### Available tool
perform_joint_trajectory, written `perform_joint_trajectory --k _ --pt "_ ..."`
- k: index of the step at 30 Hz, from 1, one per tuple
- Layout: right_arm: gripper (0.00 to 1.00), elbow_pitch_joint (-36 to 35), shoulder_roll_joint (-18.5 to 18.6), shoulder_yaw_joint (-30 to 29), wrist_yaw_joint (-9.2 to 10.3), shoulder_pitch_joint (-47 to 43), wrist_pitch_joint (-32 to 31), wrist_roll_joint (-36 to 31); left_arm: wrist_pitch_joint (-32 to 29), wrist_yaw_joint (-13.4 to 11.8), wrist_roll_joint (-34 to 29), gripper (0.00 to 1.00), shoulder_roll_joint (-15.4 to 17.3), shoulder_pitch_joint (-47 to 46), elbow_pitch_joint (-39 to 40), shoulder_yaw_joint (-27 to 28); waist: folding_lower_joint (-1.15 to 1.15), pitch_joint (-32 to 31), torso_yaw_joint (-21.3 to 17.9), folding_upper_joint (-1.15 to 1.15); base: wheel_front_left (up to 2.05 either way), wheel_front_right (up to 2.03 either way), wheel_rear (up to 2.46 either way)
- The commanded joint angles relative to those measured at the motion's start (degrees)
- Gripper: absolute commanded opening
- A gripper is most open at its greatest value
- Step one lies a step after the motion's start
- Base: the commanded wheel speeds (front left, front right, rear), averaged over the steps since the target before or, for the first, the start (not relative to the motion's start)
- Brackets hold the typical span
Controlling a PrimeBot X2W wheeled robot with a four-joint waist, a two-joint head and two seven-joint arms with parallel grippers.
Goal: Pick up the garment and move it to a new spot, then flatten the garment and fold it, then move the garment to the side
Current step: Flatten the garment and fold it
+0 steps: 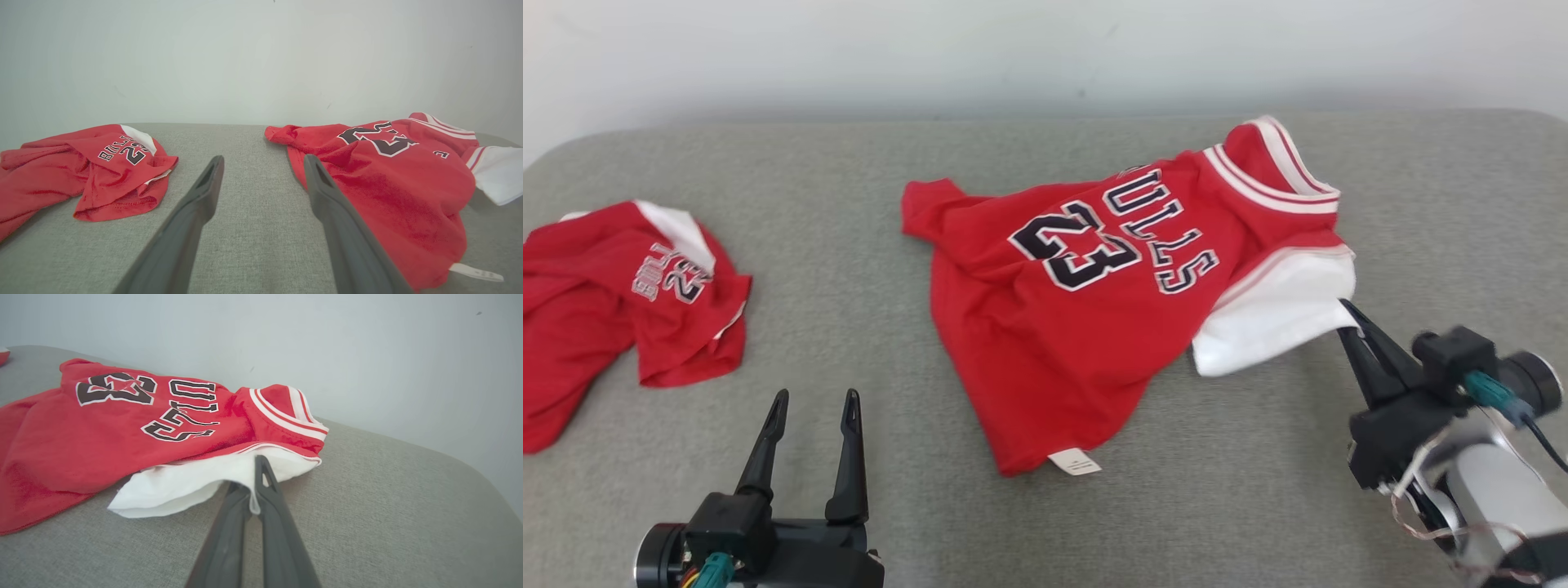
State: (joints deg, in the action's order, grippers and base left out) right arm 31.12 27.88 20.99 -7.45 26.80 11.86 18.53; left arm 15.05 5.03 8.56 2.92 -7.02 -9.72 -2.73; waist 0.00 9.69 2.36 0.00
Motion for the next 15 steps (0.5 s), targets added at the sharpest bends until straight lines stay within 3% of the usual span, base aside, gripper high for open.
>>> perform_joint_trajectory --k 1,7,12,13,14,15 --pt "0.0 -1.66 0.32 -0.9 -0.08 -2.0 -0.54 -0.32 0.19 -0.06 -0.66 1.0 -0.05 0.9 0.12 0.16 0.0 -2.0 -2.99 0.0 0.0 0.0 0.0" --pt "0.0 -18.09 -0.44 -10.29 -0.08 -17.34 -8.35 -2.43 0.19 -0.06 -0.87 1.0 -0.04 1.1 0.33 0.33 0.0 -1.89 -4.74 0.0 0.0 0.0 0.0" --pt "0.0 -28.96 -3.98 -16.78 -0.08 -28.16 -14.26 -3.45 0.19 -0.06 -0.89 1.0 -0.05 1.19 0.5 0.46 0.0 -1.38 -5.57 0.0 0.0 0.0 0.0" --pt "0.41 -30.48 -4.37 -17.72 -0.08 -29.42 -14.84 -3.95 0.19 -0.05 -0.93 1.0 -0.05 1.22 0.45 0.4 0.0 -1.33 -5.65 0.0 0.0 0.0 0.0" --pt "1.0 -31.76 -5.22 -18.52 -0.08 -30.34 -15.22 -4.04 0.19 -0.06 -0.96 1.0 -0.05 1.23 0.48 0.41 0.0 -1.32 -5.74 0.0 0.0 0.0 0.0" --pt "1.0 -32.87 -5.95 -19.24 -0.08 -31.28 -15.61 -4.23 0.19 -0.08 -0.99 1.0 -0.04 1.2 0.53 0.46 0.0 -1.34 -5.83 0.0 0.0 0.0 0.0"
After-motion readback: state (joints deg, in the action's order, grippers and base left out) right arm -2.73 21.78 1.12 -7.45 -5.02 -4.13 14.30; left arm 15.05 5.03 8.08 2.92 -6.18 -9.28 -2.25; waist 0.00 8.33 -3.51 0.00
